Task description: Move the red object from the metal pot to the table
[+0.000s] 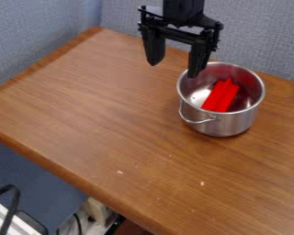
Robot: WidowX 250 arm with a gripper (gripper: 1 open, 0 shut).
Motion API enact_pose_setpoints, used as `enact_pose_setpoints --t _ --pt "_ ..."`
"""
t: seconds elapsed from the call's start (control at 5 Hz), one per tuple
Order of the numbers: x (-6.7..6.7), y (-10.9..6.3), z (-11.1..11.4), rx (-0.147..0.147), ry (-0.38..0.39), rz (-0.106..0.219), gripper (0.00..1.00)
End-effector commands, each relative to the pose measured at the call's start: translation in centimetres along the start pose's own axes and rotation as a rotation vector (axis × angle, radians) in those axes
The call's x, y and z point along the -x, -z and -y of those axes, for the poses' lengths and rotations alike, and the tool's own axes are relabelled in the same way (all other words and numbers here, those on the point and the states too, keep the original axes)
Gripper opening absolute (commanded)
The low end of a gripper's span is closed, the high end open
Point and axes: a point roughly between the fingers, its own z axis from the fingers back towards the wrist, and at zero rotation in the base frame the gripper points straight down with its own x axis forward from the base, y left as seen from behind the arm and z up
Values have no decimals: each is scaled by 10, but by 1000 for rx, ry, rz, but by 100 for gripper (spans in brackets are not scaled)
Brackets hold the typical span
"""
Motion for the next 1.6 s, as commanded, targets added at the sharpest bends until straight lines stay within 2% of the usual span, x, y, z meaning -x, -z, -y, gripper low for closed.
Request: enact_pose_setpoints --t 0.0,0.4,1.4 --pt "-1 1 -1 1 1 -5 100" --pt "-3 2 -2 3 2 -12 100" --pt "-14 -3 -8 9 -11 -7 100"
